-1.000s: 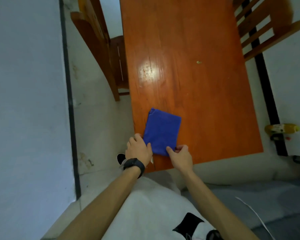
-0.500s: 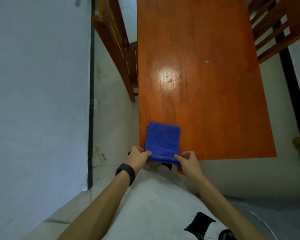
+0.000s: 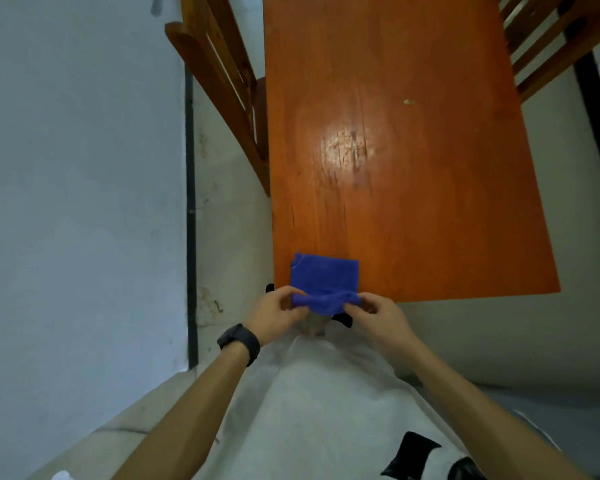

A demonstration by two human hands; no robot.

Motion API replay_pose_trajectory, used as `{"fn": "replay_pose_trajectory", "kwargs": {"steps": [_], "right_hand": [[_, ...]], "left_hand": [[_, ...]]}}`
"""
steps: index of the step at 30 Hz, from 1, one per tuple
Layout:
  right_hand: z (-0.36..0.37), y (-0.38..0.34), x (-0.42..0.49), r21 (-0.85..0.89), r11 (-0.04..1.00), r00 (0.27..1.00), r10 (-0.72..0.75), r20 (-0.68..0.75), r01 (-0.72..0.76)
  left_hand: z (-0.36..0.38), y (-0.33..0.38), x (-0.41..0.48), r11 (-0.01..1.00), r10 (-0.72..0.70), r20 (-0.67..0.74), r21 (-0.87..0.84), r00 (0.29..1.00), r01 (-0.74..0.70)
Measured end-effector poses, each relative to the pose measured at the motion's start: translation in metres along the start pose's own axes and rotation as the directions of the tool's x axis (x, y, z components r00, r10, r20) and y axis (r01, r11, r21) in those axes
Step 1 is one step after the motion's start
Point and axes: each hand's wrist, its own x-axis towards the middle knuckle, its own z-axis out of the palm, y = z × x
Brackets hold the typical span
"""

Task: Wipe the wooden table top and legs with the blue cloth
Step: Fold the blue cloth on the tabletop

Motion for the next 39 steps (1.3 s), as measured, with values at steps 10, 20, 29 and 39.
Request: {"fn": "replay_pose_trajectory", "kwargs": {"steps": [10,20,29,39], "right_hand": [[0.021,-0.026,0.051,-0.14,0.988,0.964,0.025,-0.264,-0.064],[0.034,-0.033,0.064,-0.191,0.95,0.889,0.146,-0.433,-0.249],[0.051,-0.018,0.046,-0.707,0.699,0.794,-0.487,-0.364,0.104],[0.049,0.011,0.055,-0.716,0.698,0.95,-0.206,-0.235,-0.026]], "left_hand": [[-0.005,0.005,0.076,0.97,0.026,-0.151,0.242,0.988,0.012],[-0.004,0.007,0.101,0.91,-0.047,-0.145,0.403,0.988,0.102],[0.02,-0.019,0.084,0.448,0.595,0.094,0.786,0.798,-0.427],[0.022,-0.03,0.093,0.502,0.367,0.119,0.81,0.922,-0.304]]}}
